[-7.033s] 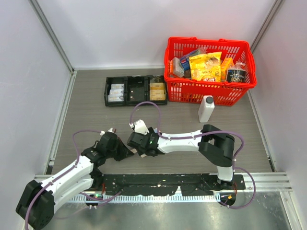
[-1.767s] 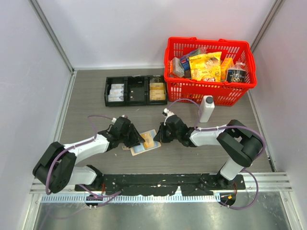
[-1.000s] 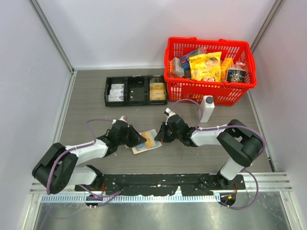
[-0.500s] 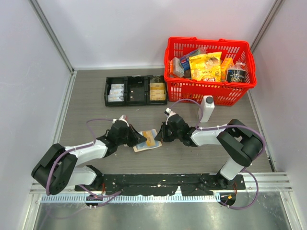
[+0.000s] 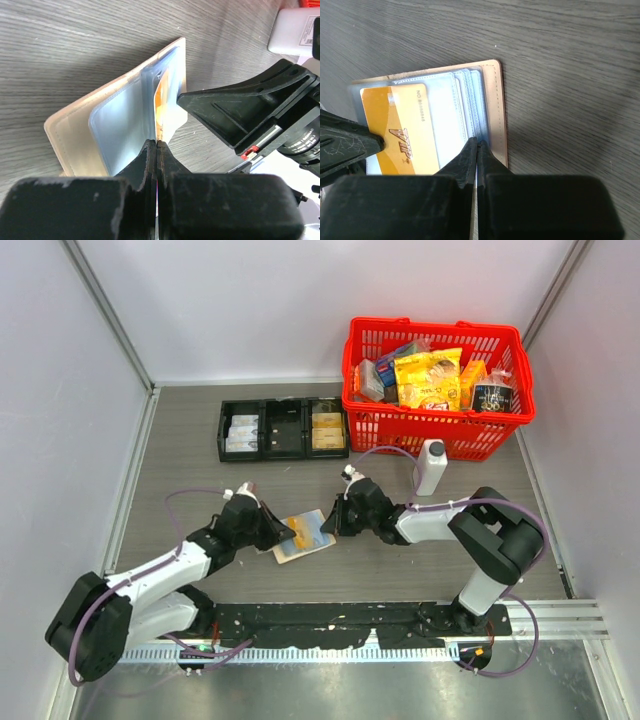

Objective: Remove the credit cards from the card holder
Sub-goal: Remove the credit card from the card holder.

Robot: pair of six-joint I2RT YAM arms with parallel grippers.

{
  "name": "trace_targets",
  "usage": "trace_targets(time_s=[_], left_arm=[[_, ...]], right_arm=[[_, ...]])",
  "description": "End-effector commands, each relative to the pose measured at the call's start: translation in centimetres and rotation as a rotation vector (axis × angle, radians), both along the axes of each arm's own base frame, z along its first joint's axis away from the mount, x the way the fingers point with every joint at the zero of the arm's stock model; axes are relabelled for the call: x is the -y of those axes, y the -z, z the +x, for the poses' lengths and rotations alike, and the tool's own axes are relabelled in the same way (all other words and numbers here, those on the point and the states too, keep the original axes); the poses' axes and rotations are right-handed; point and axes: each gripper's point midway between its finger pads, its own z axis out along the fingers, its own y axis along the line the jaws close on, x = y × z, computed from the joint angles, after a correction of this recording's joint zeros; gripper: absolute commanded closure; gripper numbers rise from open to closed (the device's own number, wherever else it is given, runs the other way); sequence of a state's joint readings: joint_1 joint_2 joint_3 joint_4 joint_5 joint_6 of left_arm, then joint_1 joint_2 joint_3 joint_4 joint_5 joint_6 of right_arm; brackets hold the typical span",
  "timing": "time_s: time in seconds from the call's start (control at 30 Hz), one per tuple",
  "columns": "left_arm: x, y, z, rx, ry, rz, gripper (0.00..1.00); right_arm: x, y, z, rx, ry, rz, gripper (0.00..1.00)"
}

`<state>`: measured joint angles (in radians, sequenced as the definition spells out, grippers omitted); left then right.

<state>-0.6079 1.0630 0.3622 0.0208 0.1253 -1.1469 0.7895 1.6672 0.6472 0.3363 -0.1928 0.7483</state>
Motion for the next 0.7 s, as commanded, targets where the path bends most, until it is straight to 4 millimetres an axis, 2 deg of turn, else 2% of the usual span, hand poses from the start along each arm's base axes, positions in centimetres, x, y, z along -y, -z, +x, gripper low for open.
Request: trace_targets(time_s=[0.0,0.23,0.43,0.57,0.6,0.63,0.67], left_arm=[[-1.1,0.0,-0.3,0.005,-0.014,0.063,1.00],[-3.9,-0.6,-0.7,0.023,-0.060,0.181,1.00],[-4.6,-2.3,-1.1,0.075,-0.071,0.168,1.00],[-4.1,-4.1,-0.8,0.135,-0.072,0.108,1.00],[-4.0,-4.8,-0.7,0.153,-0.076,0.087,1.00],[-3.7,-5.3,-0.6,0.172,-0.073,0.071,1.00],[-3.6,-5.9,-0.5,0.188,-0.078,0.047,1.00]], right_arm=[[1.4,3.0,-1.2,-0.071,0.002,-0.102,0.98],[1.4,2.7,-1.2,-0.064,0.002,-0.098,0.98],[1.1,1.4,-0.9,-0.037,-0.004,-0.078,0.95],[0.8,-1.2,-0.4,0.018,0.001,-0.032,0.85],[0.8,-1.6,-0.3,0.027,0.004,-0.030,0.80],[0.6,-2.9,-0.1,0.053,0.005,-0.006,0.77],[0.6,-3.3,-0.2,0.063,0.001,0.000,0.70]])
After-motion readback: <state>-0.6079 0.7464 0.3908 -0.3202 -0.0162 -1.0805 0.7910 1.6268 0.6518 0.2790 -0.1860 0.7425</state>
